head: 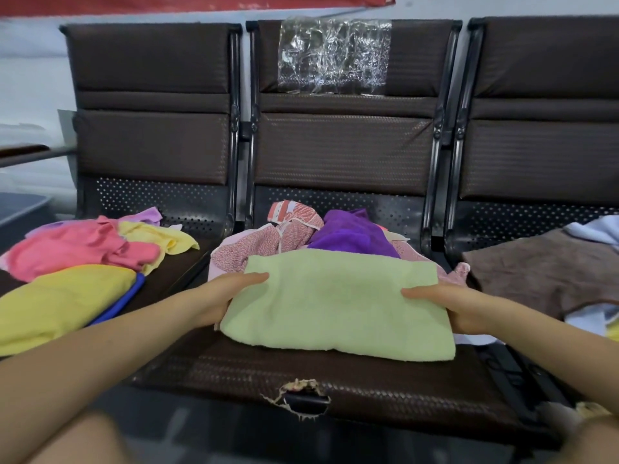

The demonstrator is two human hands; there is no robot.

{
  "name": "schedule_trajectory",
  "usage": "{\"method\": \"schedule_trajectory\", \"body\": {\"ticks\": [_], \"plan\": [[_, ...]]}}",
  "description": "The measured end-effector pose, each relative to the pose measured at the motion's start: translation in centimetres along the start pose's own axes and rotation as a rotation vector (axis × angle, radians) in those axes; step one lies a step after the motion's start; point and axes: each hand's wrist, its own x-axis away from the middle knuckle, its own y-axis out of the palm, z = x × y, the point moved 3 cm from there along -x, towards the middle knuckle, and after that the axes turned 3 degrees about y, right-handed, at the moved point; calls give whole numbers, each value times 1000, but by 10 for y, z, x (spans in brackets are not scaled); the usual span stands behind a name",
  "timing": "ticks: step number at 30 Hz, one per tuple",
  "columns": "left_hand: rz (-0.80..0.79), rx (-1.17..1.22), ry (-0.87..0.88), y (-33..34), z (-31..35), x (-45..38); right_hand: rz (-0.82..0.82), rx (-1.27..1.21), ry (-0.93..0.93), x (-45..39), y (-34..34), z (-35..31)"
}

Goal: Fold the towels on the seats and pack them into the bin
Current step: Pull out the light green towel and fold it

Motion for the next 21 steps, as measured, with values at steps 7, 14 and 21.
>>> {"method": "schedule_trajectory", "body": {"ticks": [7,14,21], "plan": [[91,163,-23,13,9,6,125,-129,-62,17,3,0],[82,197,53,34,15,18,275,-189,-159,59,-22,-24],[31,53,112,54,-16,23,398,-122,-127,77,-48,-10]]}}
